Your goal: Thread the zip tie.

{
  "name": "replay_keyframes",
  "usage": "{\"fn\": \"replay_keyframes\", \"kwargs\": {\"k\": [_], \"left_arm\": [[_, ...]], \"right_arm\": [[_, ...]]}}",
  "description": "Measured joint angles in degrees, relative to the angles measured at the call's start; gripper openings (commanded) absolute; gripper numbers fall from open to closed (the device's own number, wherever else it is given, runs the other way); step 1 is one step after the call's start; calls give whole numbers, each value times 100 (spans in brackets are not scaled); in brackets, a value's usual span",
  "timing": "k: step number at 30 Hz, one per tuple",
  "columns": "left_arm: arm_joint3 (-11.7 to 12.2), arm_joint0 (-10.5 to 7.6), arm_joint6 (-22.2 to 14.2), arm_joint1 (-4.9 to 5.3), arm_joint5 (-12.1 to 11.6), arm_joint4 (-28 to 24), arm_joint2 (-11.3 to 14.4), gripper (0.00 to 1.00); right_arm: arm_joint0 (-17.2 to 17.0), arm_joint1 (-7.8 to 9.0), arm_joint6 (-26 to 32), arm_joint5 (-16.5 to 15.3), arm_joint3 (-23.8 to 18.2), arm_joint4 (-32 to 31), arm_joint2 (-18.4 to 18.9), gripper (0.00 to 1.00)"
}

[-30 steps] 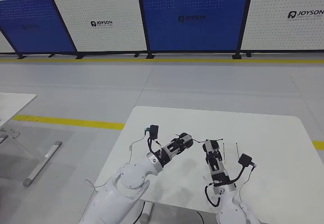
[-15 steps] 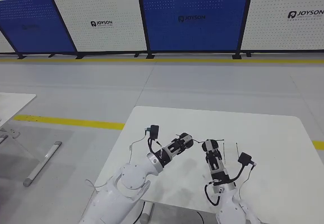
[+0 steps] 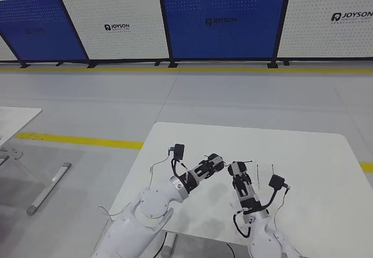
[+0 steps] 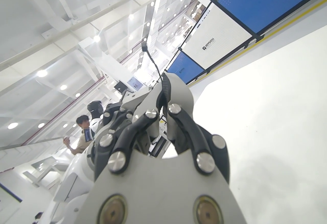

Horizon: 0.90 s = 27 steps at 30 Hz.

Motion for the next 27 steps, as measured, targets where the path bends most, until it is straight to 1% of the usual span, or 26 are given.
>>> {"fn": "replay_keyframes", "kwargs": {"k": [6,13,17,20,27], "left_arm": [[-63,51,-47,11,-83,-118,-58,0],[-101,88,-97,21,-104,-166,-81,0],[-105,89,-94,24,-86,-142,-77,0],[-93,90,-27,25,-49,-52,-69,0],[-63,78,30,28,33,88,-32,0]], "right_arm": [[36,4,136,0,57,63,0,0],[73,-3,189,0,83,88,-62,0],[86,1,211,0,83,127,-78,0],[58,10,115,0,44,144,-60,0],[18,30,-6,32,87,2,12,0]]}}
